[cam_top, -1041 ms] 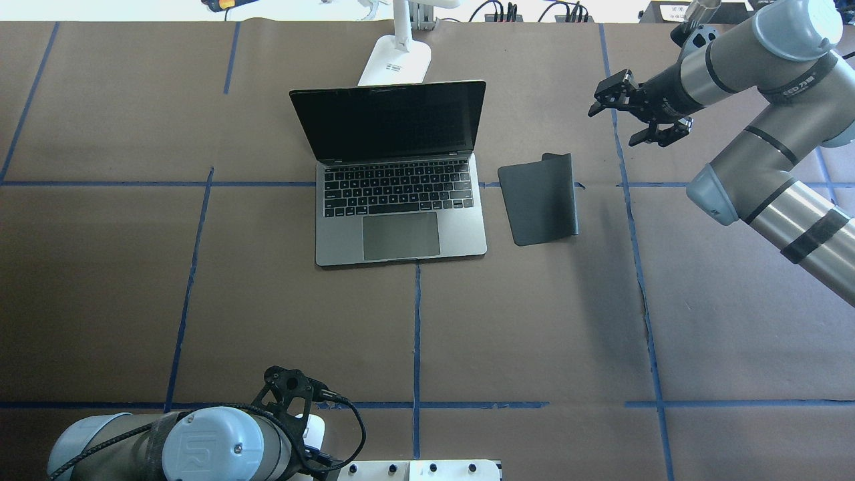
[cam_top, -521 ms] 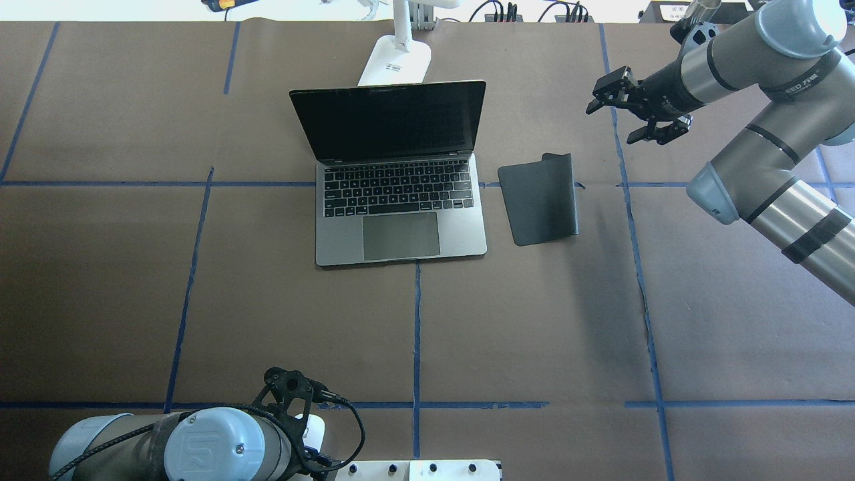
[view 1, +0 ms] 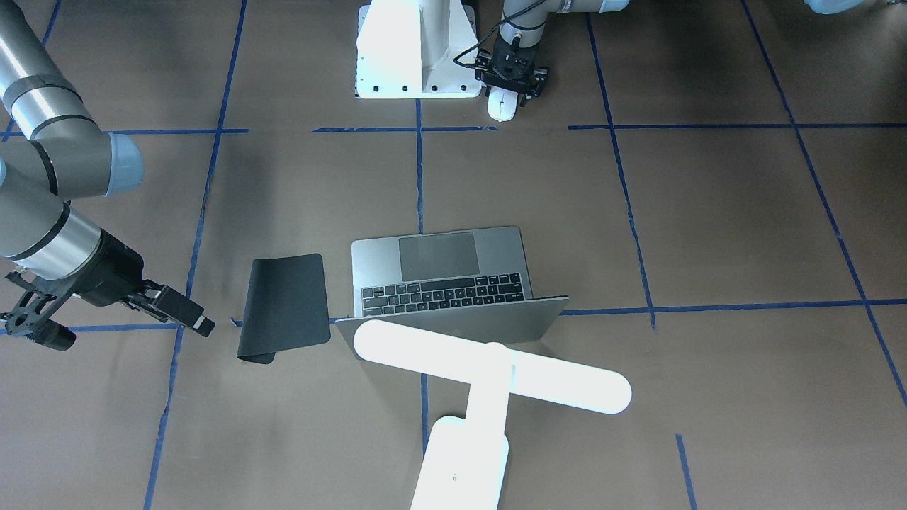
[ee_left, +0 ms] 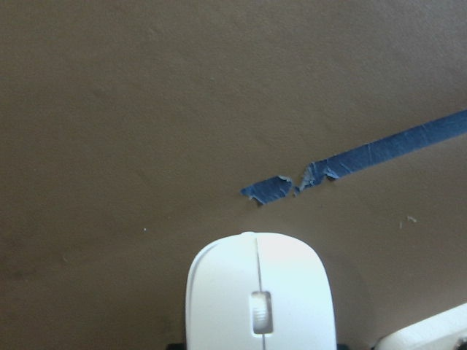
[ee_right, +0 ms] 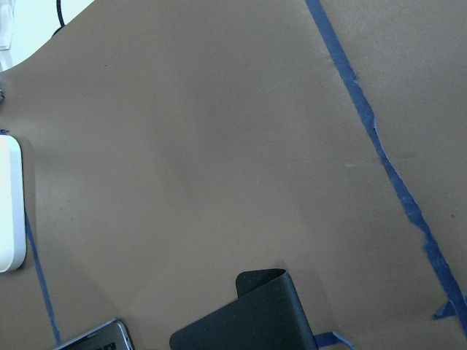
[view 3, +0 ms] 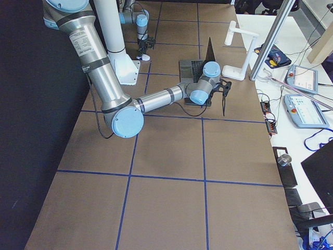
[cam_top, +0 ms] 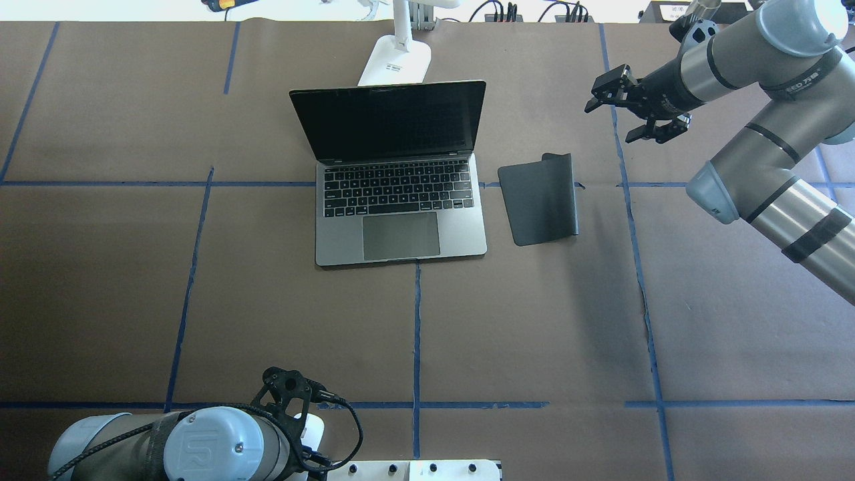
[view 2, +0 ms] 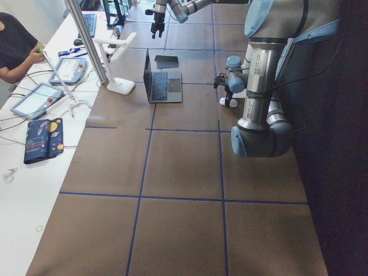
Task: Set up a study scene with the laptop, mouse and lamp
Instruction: 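Carry the white mouse with the left gripper over the mouse pad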
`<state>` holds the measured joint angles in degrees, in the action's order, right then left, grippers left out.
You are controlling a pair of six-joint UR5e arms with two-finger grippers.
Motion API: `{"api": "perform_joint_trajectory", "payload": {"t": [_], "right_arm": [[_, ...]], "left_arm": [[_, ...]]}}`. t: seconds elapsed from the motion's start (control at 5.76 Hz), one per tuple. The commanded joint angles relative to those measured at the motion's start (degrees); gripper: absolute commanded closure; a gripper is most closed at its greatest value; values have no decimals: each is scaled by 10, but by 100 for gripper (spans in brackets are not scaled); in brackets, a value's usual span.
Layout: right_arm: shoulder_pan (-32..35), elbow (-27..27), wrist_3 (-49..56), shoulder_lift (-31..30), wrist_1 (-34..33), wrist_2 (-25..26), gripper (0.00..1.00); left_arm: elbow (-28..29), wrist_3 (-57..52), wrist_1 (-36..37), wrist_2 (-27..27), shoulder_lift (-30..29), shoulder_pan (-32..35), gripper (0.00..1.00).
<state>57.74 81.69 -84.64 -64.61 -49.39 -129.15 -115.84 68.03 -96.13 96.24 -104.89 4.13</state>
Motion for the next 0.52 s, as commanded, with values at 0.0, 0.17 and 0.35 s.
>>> {"api": "perform_joint_trajectory", "payload": {"t": [0.0,0.17,0.35], "right_arm": [[0,1,0,0,0,0,0],[0,1,0,1,0,0,0],[0,1,-1,1,0,0,0]], "left_arm": [[-4,-3,8,1,0,4,65],[-18,-3,29,1,-2,12,76],[-43,-3,52,1,-7,22,77]]}}
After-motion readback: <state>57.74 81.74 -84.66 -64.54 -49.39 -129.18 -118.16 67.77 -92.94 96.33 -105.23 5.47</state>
